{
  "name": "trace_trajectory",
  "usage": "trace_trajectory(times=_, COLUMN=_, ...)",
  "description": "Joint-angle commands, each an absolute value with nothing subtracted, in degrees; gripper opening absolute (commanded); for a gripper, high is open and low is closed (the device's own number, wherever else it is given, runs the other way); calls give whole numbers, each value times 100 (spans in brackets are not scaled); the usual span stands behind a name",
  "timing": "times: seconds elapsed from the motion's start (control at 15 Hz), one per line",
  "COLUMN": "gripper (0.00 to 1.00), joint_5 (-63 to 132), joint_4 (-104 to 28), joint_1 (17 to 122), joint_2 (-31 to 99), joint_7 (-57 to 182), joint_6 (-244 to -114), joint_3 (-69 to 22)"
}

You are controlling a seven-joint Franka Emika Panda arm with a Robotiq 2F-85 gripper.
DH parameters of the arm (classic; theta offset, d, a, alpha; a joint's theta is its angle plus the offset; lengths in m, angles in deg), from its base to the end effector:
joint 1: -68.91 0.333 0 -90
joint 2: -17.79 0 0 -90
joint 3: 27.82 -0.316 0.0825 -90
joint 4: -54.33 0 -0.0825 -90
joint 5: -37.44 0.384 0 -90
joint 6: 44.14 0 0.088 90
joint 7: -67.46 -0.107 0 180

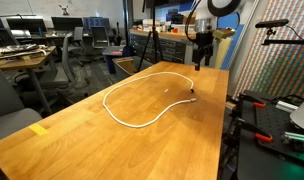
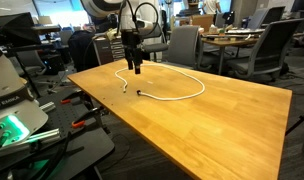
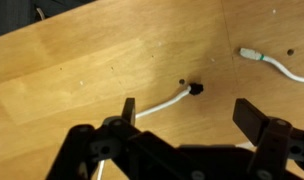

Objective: Tie a knot with the white rope

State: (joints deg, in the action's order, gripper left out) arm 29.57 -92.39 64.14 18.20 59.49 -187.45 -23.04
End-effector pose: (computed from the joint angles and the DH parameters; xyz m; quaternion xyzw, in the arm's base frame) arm 0.4371 -0.0727 0.2580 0.9940 -0.0962 -0.0338 0.0390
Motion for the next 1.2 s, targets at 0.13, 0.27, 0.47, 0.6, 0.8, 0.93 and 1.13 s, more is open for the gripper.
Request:
trace_trajectory(times=0.13, gripper=100, joint_5=3077, joint_4=-8863, joint_1=6374, joint_2=2860, joint_7=5177, joint_6=-20213, joint_3=-2111)
trace_trajectory(times=0.27, gripper=100, joint_5=3635, joint_4=-8728, joint_1=6325, joint_2=3182, joint_7=5420, joint_6=-19878, joint_3=-2158)
trace_trajectory(times=0.47, gripper=100, joint_5=3513, joint_4=-8874, joint_1=6452, joint_2=3132, joint_7=5347, joint_6=-19967, joint_3=-2034)
trace_trajectory(times=0.6, gripper=100, joint_5=3309, joint_4=-8804, joint_1=6563, joint_2=3234, joint_7=5117, joint_6=-20069, joint_3=-1903)
trace_trajectory(times=0.8, gripper=100, joint_5=3115, joint_4=-8713, joint_1=6721, joint_2=3485, joint_7=4657, joint_6=-20612, joint_3=-1636)
trace_trajectory(times=0.93, gripper=100, joint_5=3232, joint_4=-8702, joint_1=6744, joint_2=3646, joint_7=4559, joint_6=-20934, joint_3=-1564)
trace_trajectory(times=1.13, gripper=100, joint_5=3862, joint_4=-8694, joint_1=6611, joint_2=3916, joint_7=4563, joint_6=-21385, joint_3=-1735)
